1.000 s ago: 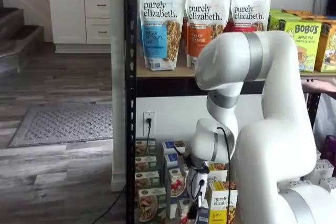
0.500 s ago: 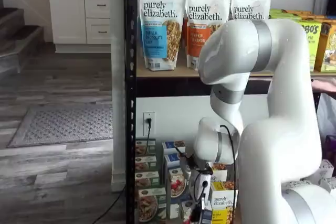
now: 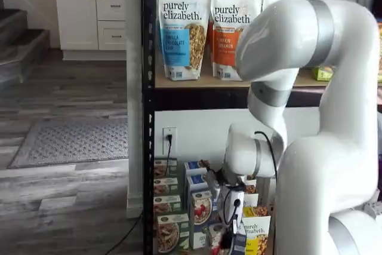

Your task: Pick up the blue and white box that is on the bottom shelf, the second box from the left

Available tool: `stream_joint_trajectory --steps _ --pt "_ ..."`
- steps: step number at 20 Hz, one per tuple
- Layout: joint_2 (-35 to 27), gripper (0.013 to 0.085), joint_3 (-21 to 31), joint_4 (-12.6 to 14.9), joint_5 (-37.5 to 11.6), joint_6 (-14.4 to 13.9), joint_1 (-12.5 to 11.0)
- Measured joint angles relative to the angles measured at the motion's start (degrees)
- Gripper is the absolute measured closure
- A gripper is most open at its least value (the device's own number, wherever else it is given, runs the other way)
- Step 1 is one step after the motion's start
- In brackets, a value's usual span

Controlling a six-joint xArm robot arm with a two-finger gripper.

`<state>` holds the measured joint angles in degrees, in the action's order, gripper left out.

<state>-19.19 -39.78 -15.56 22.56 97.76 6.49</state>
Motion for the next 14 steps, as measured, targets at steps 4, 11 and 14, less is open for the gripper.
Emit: stream_joint_trajectory --steps 4,11,14 --pt "5.27 0.0570 2.95 2.18 1.91 -2.48 0.22" --pt "13.12 0.0570 6.12 5.25 6.09 -5.19 -0.37" --pt "16.61 0.0570 6.81 5.27 9.16 -4.63 -1.24"
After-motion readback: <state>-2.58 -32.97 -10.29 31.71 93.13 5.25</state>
